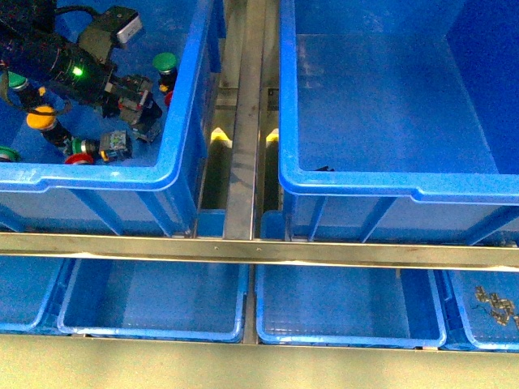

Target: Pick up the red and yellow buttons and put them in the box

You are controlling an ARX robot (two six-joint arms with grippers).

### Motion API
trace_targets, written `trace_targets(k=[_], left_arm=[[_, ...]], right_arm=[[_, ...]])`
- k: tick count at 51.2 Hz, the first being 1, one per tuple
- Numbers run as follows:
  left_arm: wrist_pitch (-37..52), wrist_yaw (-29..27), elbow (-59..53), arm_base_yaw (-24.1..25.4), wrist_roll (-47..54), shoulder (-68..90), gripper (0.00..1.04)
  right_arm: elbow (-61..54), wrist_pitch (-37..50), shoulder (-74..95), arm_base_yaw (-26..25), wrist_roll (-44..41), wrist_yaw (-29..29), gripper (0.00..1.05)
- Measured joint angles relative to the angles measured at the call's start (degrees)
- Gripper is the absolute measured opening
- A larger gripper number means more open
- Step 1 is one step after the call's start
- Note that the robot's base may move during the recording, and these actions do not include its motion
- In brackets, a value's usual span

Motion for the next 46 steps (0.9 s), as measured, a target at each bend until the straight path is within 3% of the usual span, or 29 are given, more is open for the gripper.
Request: trace_targets(k=[8, 23, 30, 46], left_arm=[[0.0, 0.0, 0.0, 0.3, -0.2, 0.4, 0.35], [3.3, 0.5, -1.3, 1.5, -4.3, -0.3, 0.34], [6.6, 4.1, -5.9, 3.2, -10.6, -4.0, 0.34], [7.6, 15.6, -17.2, 12.0, -38.7, -22.5, 0.34]], right_arm=[[0.0, 0.0, 0.0, 0.0, 0.0, 0.0, 0.98], [0.0, 0.0, 0.0, 0.0, 0.0, 0.0, 0.98], [0.0, 0.0, 0.0, 0.0, 0.0, 0.0, 0.98], [0.0, 0.0, 0.0, 0.0, 0.0, 0.0, 0.98]])
